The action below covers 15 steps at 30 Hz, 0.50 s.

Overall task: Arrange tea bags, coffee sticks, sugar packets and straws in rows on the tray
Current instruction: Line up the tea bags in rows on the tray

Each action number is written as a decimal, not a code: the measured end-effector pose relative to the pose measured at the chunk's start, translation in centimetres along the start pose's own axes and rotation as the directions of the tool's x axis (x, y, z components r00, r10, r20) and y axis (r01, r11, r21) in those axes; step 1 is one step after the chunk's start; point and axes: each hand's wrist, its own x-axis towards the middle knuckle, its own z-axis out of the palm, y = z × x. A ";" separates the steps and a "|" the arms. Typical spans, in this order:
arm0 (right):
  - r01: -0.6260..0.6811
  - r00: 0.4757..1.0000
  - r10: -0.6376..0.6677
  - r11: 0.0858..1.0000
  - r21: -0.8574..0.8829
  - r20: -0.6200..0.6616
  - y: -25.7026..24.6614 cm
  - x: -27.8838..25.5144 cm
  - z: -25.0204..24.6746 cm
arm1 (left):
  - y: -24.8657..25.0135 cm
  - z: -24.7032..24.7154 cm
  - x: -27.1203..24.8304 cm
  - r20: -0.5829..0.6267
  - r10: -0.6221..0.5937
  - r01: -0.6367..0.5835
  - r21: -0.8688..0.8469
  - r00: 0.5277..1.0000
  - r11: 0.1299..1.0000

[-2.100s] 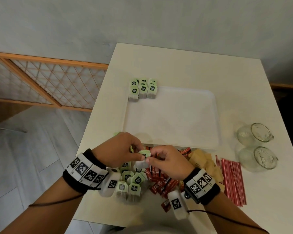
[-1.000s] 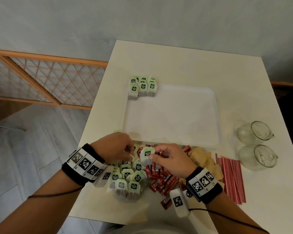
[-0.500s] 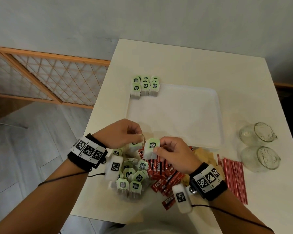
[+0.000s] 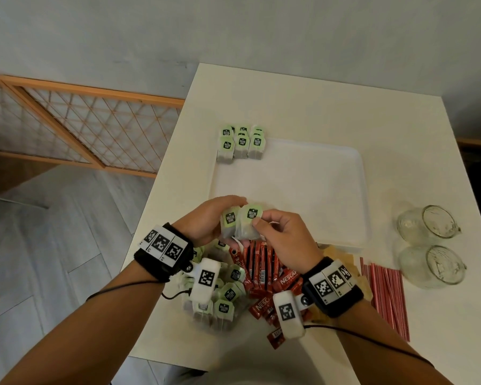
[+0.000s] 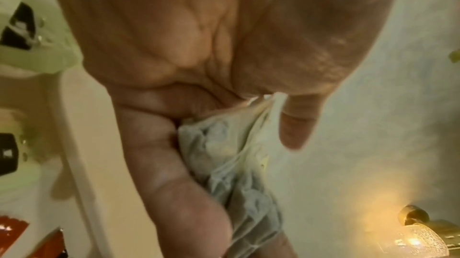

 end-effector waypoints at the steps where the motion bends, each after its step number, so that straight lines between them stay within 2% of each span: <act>1: 0.009 1.000 -0.009 1.000 -0.009 -0.011 0.1 0.1 0.1 | -0.2 -0.2 0.1 -0.001 0.018 -0.018 0.053 1.000 0.998; 5: 0.006 0.999 -0.005 1.000 0.021 -0.053 0.3 0.5 0.3 | -0.4 -0.7 0.0 0.019 0.116 -0.116 0.337 0.993 0.934; 10: -0.062 0.997 0.063 0.998 0.028 -0.042 0.7 0.4 0.3 | 0.1 -1.3 0.2 -0.029 0.202 -0.171 0.420 0.979 0.891; 15: -0.056 0.998 0.056 0.998 -0.030 -0.009 0.8 0.7 0.3 | 0.3 -2.1 0.7 -0.066 0.230 -0.178 0.444 0.971 0.878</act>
